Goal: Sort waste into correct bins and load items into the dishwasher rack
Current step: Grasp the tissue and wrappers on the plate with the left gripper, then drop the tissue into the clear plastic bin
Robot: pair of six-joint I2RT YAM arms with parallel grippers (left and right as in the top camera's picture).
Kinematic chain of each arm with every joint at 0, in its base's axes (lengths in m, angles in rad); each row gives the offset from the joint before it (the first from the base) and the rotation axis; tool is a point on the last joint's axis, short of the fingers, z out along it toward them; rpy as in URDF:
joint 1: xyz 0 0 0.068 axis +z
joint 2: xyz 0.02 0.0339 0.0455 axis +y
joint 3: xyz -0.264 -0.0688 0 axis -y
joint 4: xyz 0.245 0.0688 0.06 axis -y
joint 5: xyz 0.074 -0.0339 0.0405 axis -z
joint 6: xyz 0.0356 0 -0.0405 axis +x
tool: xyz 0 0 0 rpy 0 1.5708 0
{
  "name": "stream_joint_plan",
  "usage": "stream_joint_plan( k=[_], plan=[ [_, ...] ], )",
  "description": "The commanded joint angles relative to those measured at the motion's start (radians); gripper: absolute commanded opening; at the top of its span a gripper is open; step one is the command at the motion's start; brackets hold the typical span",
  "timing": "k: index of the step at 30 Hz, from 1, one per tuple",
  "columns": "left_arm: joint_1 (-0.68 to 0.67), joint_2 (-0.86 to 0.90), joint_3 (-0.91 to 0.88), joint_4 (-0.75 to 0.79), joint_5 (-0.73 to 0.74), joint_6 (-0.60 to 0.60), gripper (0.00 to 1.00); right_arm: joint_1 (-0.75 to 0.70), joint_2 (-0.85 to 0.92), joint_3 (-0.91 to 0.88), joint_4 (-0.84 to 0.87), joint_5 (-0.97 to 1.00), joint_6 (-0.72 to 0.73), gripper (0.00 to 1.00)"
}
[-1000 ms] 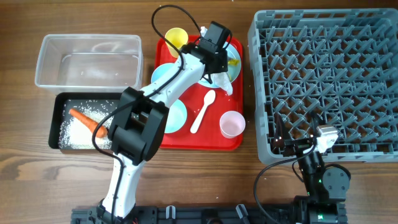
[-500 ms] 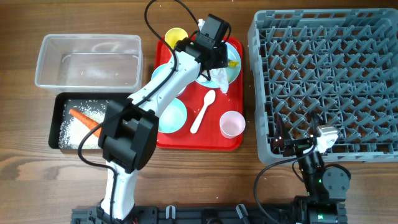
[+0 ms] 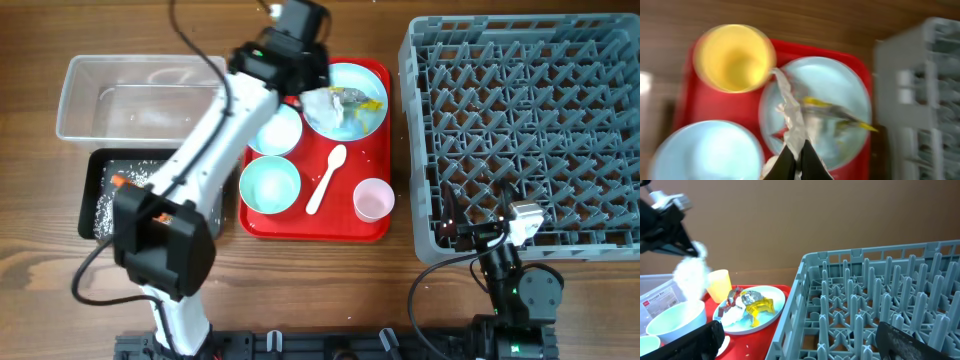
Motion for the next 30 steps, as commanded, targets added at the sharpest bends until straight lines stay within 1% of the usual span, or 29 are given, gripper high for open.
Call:
stream_joint_plan(
  k=[1, 5, 7, 11, 15, 17, 19, 22, 28, 30],
  plan=[
    [0.166, -0.07, 0.006, -0.053, -0.025, 0.002, 0.04, 0.004, -0.003, -0.001, 0.005, -0.01, -0.013, 1.0],
    [0.355, -0.071, 0.006, -0.09, 0.002, 0.001, 0.04, 0.004, -0.003, -0.001, 0.005, -0.01, -0.013, 1.0],
    [0.479, -0.071, 0.006, -0.108, 0.058, 0.001, 0.04, 0.004, -0.003, -0.001, 0.005, -0.01, -0.013, 1.0],
    [0.602, -0.068, 0.005, -0.159, 0.072, 0.001, 0.04, 0.004, -0.003, -0.001, 0.005, -0.01, -0.013, 1.0],
    [0.641, -0.066, -0.004, -0.174, 0.023, 0.001, 0.04, 0.004, -0.003, -0.001, 0.005, -0.01, -0.012, 1.0],
    [0.652, -0.065, -0.018, -0.166, 0.0, 0.001, 0.04, 0.004, -0.003, -0.001, 0.005, -0.01, -0.013, 1.0],
    [0.656, -0.064, -0.052, -0.133, -0.037, 0.0, 0.06, 0.004, -0.003, -0.001, 0.005, -0.01, -0.013, 1.0],
    [0.671, -0.064, -0.1, -0.1, -0.044, -0.002, 0.1, 0.004, -0.003, -0.001, 0.005, -0.01, -0.012, 1.0],
    [0.717, -0.063, -0.123, -0.089, -0.044, -0.003, 0.11, 0.004, -0.003, -0.001, 0.005, -0.01, -0.013, 1.0],
    [0.736, -0.063, -0.123, -0.091, -0.044, -0.003, 0.16, 0.004, -0.003, -0.001, 0.005, -0.01, -0.013, 1.0]
  ],
)
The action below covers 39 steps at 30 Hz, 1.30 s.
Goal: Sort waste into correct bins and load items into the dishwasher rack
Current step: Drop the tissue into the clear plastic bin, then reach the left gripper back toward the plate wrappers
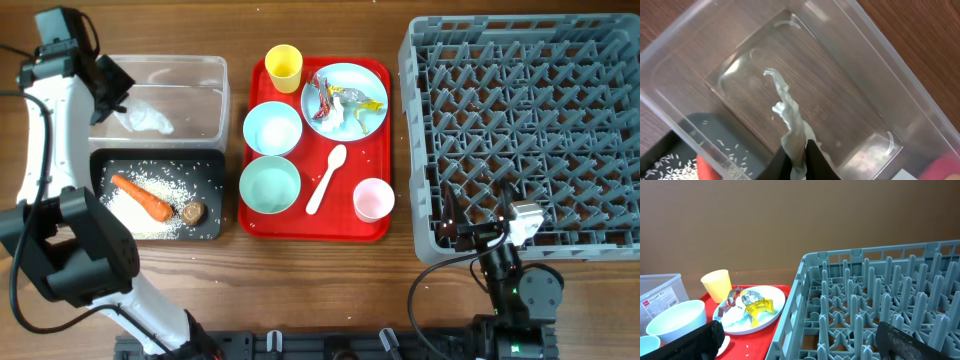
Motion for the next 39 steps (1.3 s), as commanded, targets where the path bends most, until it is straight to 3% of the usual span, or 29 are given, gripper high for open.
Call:
stream_joint_plan(
  k=[1, 2, 4, 7, 16, 21, 29, 33, 39],
  plan=[
    [0.026, -0.021, -0.011, 0.003, -0.017, -0.002, 0.26, 0.004, -0.003, -0.001, 0.005, -0.01, -0.013, 1.0],
    [0.027, -0.021, -0.011, 0.002, -0.017, -0.002, 0.41, 0.004, -0.003, -0.001, 0.005, -0.01, -0.013, 1.0],
    [0.026, -0.021, -0.011, 0.003, -0.017, -0.001, 0.54, 0.004, -0.003, -0.001, 0.005, -0.01, -0.013, 1.0],
    [0.026, -0.022, -0.01, 0.016, -0.017, -0.001, 0.64, 0.004, -0.003, -0.001, 0.005, -0.01, -0.013, 1.0],
    [-0.069, -0.212, -0.003, 0.068, -0.013, 0.006, 0.63, 0.004, -0.003, -0.001, 0.005, -0.01, -0.013, 1.0],
    [-0.301, -0.3, -0.003, 0.081, 0.064, 0.006, 0.58, 0.004, -0.003, -0.001, 0.005, -0.01, -0.013, 1.0],
    [-0.76, -0.188, -0.004, 0.142, 0.013, 0.006, 0.58, 0.004, 0.0, -0.001, 0.005, -0.01, -0.013, 1.0],
    [-0.867, -0.102, -0.005, 0.161, 0.008, 0.006, 0.57, 0.004, 0.0, -0.001, 0.005, -0.01, -0.013, 1.0],
    [-0.901, 0.018, -0.005, 0.173, 0.002, 0.006, 0.57, 0.004, 0.0, -0.001, 0.005, -0.01, -0.013, 1.0]
  ],
)
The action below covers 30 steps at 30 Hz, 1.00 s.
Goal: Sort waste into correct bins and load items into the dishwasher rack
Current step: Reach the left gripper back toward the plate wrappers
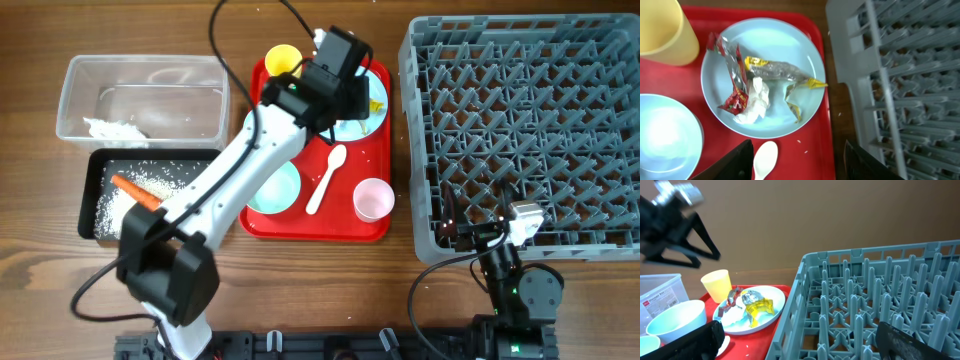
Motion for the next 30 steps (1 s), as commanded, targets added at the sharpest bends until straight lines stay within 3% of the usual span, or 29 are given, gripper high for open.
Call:
stream_joint_plan(
  k=[1, 6, 11, 15, 30],
  plan=[
    [0.001, 0.066, -0.001, 0.012, -0.023, 0.008, 0.57, 0.004, 0.0, -0.001, 0.005, -0.01, -0.013, 1.0],
    [0.007, 0.126, -0.001, 0.013, -0.101, 0.008, 0.58, 0.004, 0.0, -0.001, 0.005, -0.01, -0.012, 1.0],
    [0.013, 0.159, -0.008, 0.01, -0.124, 0.016, 0.53, 0.004, 0.0, -0.001, 0.005, -0.01, -0.012, 1.0],
    [0.02, 0.216, -0.008, 0.011, -0.125, 0.061, 0.53, 0.004, 0.0, -0.001, 0.005, -0.01, -0.013, 1.0],
    [0.024, 0.324, -0.008, 0.077, -0.124, 0.06, 0.53, 0.004, 0.0, -0.001, 0.005, -0.01, -0.012, 1.0]
  ],
)
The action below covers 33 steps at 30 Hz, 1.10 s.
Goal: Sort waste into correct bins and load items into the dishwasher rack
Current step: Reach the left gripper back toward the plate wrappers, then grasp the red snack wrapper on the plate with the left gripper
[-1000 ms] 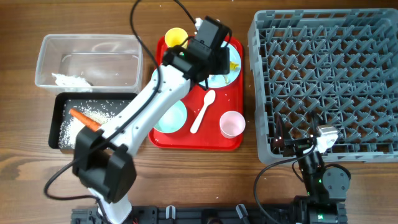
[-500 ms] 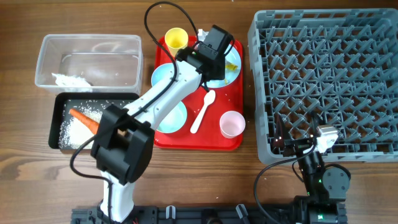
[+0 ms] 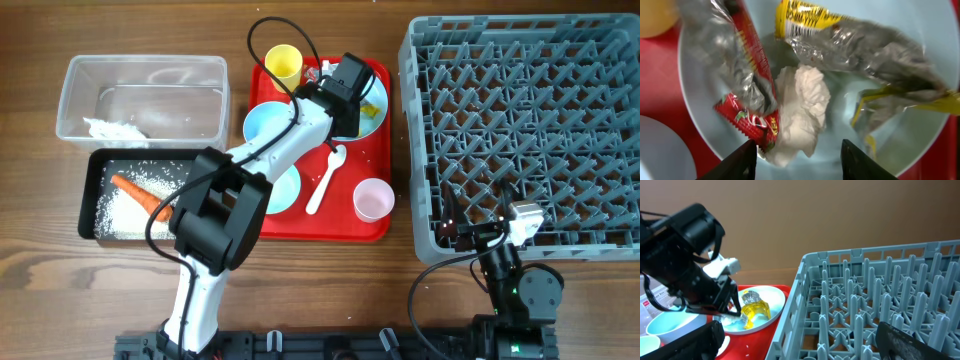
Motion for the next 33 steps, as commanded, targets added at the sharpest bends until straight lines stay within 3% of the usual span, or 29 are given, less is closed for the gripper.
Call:
stream_joint_plan(
  k=[1, 7, 11, 14, 17, 23, 33],
  plan=[
    [0.003, 0.021, -0.007, 0.003, -0.019, 0.011, 0.5, 0.004, 0.0, -0.001, 0.005, -0.01, -0.013, 1.0],
    [0.003, 0.021, -0.007, 0.0, -0.02, 0.011, 0.44, 0.004, 0.0, -0.001, 0.005, -0.01, -0.013, 1.0],
    [0.003, 0.021, -0.007, -0.005, -0.02, 0.012, 0.28, 0.004, 0.0, -0.001, 0.005, -0.01, -0.013, 1.0],
    [0.003, 0.02, -0.007, -0.011, -0.02, 0.012, 0.25, 0.004, 0.0, -0.001, 0.005, -0.01, -0.013, 1.0],
    [0.003, 0.011, -0.007, -0.016, -0.02, 0.012, 0.3, 0.004, 0.0, -0.001, 0.005, -0.01, -0.013, 0.99],
    [0.003, -0.063, -0.007, -0.027, -0.02, 0.012, 0.14, 0.004, 0.0, -0.001, 0.005, -0.01, -0.013, 1.0],
    [0.004, -0.145, -0.007, -0.058, -0.021, 0.012, 0.07, 0.004, 0.0, -0.001, 0.005, -0.01, -0.013, 1.0]
  ],
)
